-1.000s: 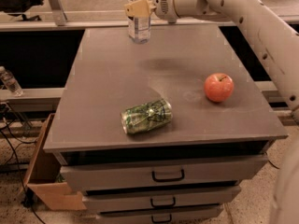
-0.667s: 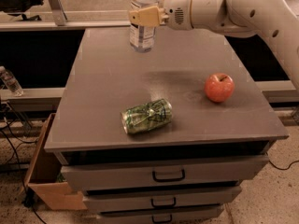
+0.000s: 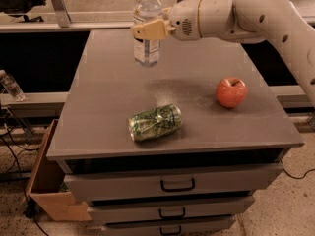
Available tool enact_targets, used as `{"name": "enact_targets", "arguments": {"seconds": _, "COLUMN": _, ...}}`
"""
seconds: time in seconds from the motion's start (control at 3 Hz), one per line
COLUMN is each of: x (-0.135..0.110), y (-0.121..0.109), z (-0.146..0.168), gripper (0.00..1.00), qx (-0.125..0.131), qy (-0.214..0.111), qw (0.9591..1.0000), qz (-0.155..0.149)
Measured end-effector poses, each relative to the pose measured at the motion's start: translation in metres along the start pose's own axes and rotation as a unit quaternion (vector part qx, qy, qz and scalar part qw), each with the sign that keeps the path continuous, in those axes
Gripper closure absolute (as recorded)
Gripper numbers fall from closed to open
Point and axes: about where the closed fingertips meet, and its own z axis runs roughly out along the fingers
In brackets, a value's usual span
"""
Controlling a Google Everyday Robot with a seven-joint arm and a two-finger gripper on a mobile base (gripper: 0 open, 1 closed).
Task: Move blue plastic bottle near green can
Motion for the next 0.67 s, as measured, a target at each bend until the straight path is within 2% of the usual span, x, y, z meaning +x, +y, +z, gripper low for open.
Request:
{"name": "enact_targets", "arguments": {"seconds": 0.33, "x": 0.012, "y": 0.033, "z": -0.009, "gripper": 1.00, "qx": -0.051, "qy": 0.016, "qw": 0.9982, "qz": -0.028}}
{"name": "enact_targets", "arguments": {"seconds": 0.67, "x": 0.026, "y": 0.061, "z": -0.021, "gripper": 1.00, "qx": -0.090, "qy": 0.013, "qw": 0.9949, "qz": -0.045}}
